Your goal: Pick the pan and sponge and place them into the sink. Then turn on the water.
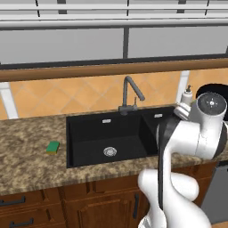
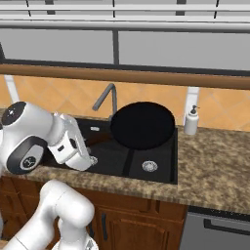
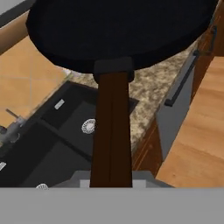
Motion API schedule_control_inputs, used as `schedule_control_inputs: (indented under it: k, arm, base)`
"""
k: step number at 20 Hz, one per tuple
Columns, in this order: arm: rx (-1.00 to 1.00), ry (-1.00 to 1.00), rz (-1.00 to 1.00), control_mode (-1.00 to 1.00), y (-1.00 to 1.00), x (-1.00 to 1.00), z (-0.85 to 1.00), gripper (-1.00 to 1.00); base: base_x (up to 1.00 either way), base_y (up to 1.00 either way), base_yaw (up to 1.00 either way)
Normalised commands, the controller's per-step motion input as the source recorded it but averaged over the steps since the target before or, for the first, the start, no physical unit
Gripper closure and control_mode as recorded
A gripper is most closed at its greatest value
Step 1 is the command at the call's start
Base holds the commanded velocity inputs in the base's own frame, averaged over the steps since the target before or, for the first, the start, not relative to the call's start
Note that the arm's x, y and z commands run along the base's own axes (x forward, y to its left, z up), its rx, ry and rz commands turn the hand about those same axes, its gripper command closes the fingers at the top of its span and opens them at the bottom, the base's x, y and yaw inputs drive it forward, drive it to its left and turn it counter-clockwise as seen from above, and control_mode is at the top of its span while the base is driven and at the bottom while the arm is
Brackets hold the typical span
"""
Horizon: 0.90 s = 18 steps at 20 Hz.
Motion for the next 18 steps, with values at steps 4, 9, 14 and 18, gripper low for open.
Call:
schedule_control_inputs:
  k: [4,9,14,18]
  arm:
    - [0.07,0.0,-0.16,-1.0,0.8,0.0,-0.2,1.0]
    - [0.02,0.11,-0.04,-1.0,0.97,0.01,-0.26,1.0]
    - [0.03,0.24,0.0,-1.0,0.91,0.07,-0.43,1.0]
    - [0.09,0.28,0.0,-1.0,0.71,0.25,-0.36,1.0]
  base:
    - [0.0,0.0,0.0]
    - [0.0,0.0,0.0]
    - [0.0,0.0,0.0]
    - [0.0,0.0,0.0]
